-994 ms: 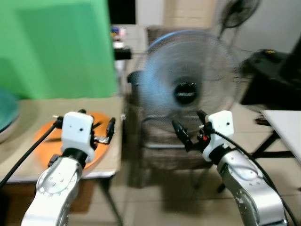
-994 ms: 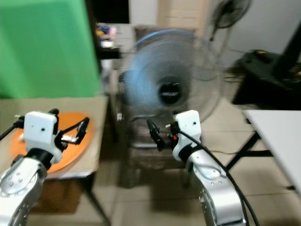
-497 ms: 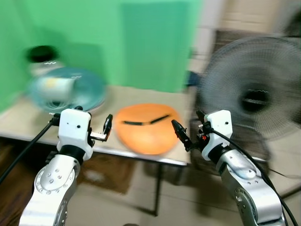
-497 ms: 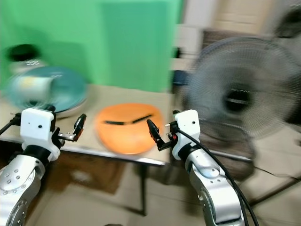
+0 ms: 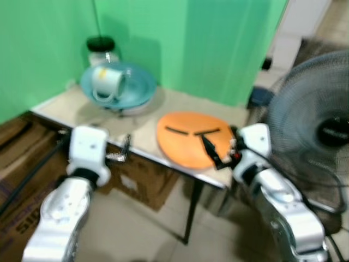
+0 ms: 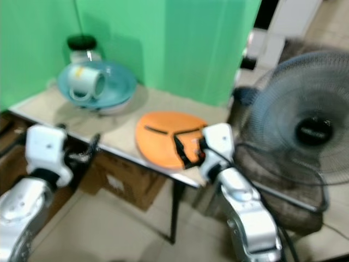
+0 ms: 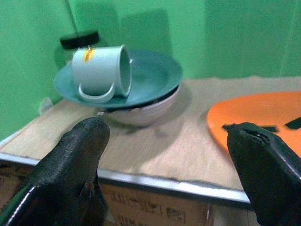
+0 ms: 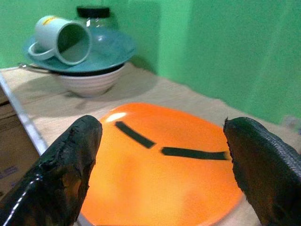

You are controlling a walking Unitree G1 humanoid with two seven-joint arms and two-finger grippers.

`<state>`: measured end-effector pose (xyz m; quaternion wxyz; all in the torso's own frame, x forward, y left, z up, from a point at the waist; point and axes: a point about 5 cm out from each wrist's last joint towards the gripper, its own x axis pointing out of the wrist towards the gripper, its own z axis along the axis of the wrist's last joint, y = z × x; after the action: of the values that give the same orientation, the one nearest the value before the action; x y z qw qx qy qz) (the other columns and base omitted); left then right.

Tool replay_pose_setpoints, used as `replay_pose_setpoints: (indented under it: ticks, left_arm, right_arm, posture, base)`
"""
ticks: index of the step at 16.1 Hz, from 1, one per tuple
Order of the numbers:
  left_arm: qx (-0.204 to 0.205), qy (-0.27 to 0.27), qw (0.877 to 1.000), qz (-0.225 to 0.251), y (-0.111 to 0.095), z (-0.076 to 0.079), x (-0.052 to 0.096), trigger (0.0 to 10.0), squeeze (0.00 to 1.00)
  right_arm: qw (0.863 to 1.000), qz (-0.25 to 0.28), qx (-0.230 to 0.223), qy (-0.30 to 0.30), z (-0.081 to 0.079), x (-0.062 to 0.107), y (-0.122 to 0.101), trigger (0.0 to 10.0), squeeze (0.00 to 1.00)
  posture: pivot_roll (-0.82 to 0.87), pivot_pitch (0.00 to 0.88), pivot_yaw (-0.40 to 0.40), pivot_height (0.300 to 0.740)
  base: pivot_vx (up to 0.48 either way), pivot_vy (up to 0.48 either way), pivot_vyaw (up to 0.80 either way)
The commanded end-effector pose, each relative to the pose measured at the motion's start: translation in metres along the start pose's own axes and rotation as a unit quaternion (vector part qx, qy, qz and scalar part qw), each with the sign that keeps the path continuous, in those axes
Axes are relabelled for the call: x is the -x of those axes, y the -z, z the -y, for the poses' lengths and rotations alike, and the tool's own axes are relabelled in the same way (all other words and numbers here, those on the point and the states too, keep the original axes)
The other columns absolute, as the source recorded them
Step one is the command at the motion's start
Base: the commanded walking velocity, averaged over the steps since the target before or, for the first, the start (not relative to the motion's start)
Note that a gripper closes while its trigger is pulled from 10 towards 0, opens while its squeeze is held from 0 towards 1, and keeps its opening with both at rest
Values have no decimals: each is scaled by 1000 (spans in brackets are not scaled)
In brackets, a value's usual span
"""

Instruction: Setting the table

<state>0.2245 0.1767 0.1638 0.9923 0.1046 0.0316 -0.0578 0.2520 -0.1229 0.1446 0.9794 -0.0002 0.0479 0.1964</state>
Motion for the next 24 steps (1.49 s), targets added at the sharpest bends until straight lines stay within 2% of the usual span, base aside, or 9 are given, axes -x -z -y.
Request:
replay_pose_setpoints:
  ticks: [1, 2, 3, 4, 7, 11, 13, 17, 24]
  left_arm:
    - [6, 13, 1000, 9, -4, 6, -1, 10000, 0]
    - [9, 20, 1000, 10, -3, 8, -1, 10000, 0]
    - [9, 37, 999, 8, 0, 13, 0, 10000, 0]
    - [11, 46, 999, 4, 5, 16, 2, 10000, 0]
    - [29, 36, 999, -3, 17, 13, 8, 10000, 0]
    - [30, 20, 999, 7, 16, 6, 9, 10000, 0]
    - [30, 26, 999, 10, 16, 8, 9, 10000, 0]
    - [26, 37, 999, 11, 16, 10, 10, 10000, 0]
    - [14, 73, 997, 0, 20, 14, 8, 10000, 0]
  right_arm:
    - [999, -9, -3, 30, 9, 1, 2, 10000, 1000]
    - [999, -15, -7, 51, 13, 1, 6, 10000, 1000]
    - [997, -21, -7, 73, 17, 2, 9, 10000, 306]
    - [995, -25, -4, 97, 21, 3, 12, 10000, 0]
    - [988, -50, 23, 141, 33, 8, 24, 10000, 0]
    - [987, -22, 10, 160, 39, 8, 14, 10000, 0]
    - [986, -15, 29, 161, 39, 6, 11, 10000, 0]
    - [985, -5, 25, 173, 40, 7, 9, 10000, 0]
    - [984, -15, -4, 179, 44, 7, 11, 10000, 0]
  posture:
    - [112, 0, 25, 740]
    - [112, 0, 25, 740]
    - [111, 0, 25, 740]
    - [110, 0, 25, 740]
    - [108, 0, 24, 740]
    - [109, 0, 23, 740]
    - [111, 0, 21, 740]
    - [115, 0, 20, 740]
    - [108, 0, 23, 740]
  base:
    - [0, 0, 0]
    - [0, 0, 0]
    - [0, 0, 0]
    - [0, 0, 0]
    - [0, 0, 0]
    - [348, 0, 0]
    - [441, 0, 0]
    - [442, 0, 600]
    - [362, 0, 0]
